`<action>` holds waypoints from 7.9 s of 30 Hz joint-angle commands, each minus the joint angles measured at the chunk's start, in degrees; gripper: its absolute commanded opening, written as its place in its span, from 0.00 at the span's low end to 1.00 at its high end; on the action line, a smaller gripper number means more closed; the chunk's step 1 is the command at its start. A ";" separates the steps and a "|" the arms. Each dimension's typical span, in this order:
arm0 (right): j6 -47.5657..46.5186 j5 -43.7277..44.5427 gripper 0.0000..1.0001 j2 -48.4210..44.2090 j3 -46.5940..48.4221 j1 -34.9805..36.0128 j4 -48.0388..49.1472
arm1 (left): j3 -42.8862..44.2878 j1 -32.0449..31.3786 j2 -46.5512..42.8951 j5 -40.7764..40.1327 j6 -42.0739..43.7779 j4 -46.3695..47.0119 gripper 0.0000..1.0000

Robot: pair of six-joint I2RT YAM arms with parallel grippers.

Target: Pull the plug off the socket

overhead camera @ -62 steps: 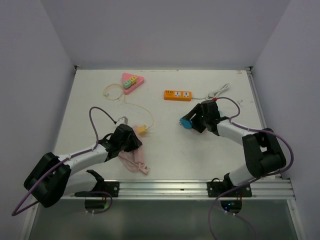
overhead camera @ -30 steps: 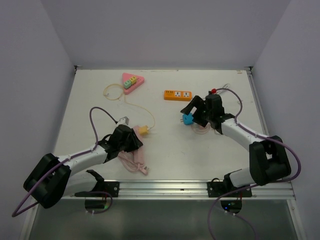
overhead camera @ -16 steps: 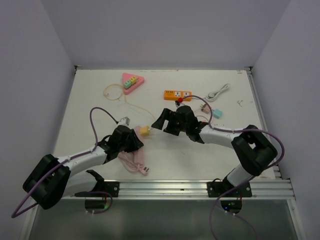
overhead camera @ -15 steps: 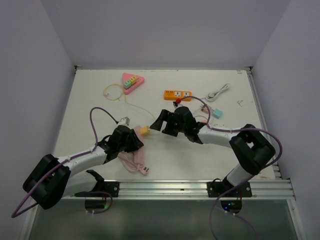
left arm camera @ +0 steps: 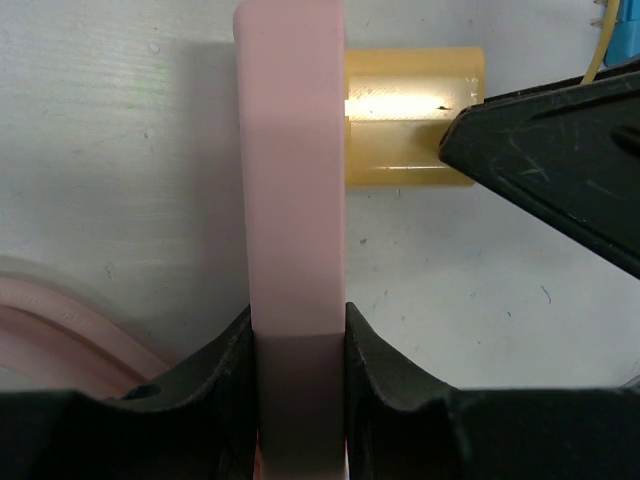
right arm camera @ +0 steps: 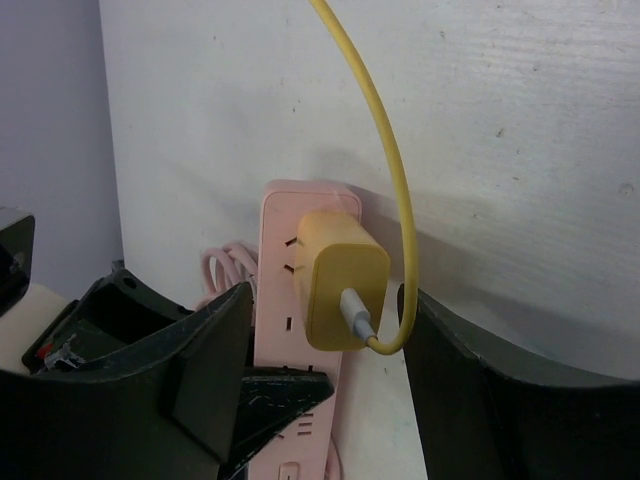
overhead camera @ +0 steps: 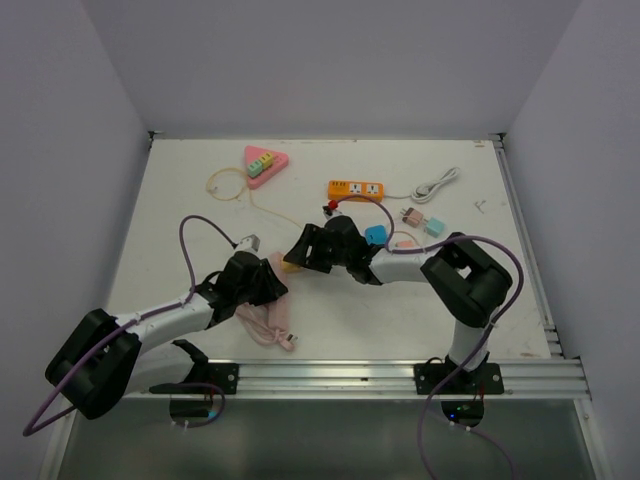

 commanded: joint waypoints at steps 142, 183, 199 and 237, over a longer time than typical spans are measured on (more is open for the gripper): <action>-21.19 3.27 0.92 -36.39 -3.74 -46.99 -43.16 | 8.11 2.35 4.56 1.94 3.43 1.06 0.16; -32.98 29.97 0.99 8.67 32.81 33.52 -56.33 | 19.98 34.87 -23.04 -26.70 19.25 -33.40 1.00; -39.21 36.31 0.37 8.70 28.26 21.23 -52.76 | 19.80 34.87 -21.99 -24.51 19.69 -32.26 1.00; -42.65 10.82 0.95 0.01 41.99 -9.90 -47.73 | 20.94 34.87 -12.15 -3.60 21.98 -23.65 1.00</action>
